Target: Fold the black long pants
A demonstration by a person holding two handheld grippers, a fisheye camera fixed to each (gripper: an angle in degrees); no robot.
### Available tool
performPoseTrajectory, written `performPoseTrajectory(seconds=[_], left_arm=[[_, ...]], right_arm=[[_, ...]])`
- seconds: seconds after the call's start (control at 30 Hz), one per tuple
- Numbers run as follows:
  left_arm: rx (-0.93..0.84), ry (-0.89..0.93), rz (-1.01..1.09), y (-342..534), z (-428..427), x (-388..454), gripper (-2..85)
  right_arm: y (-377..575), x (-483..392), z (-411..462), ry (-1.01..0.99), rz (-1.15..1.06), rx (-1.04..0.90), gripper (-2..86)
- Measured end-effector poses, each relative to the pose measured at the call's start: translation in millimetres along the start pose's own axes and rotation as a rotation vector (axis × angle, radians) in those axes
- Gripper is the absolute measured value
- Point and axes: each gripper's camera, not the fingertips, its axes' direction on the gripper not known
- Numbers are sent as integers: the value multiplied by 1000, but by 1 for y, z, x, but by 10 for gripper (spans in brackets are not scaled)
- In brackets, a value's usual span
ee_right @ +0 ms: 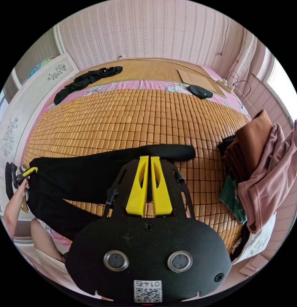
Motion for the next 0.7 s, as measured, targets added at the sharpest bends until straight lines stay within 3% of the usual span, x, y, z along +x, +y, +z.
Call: performPoseTrajectory(seconds=[0.07,0.13,0.2,0.37,0.47,0.6,0.7], left_arm=[[22,-1,-28,5,3,0,-9],[41,10,-60,9,4,-2,-9],[46,23,-76,10,6,-4,-10],[51,41,-45,13,9,-7,-10],[72,48,-62,17,12,-9,-10],[89,37,-74,21,13,-8,-10],[91,12,-56,22,15,-5,-10]], right_arm=[[-16,-40,-12,-113,-149,25,5],[-27,-107,3,-222,-388,-100,9],[-25,-139,26,-196,-496,-208,20],[-14,-121,73,-91,-362,-324,77],[-5,-107,100,-139,-280,-422,93],[-7,-111,122,-152,-197,-388,104],[-9,-109,142,-224,-132,-412,69]])
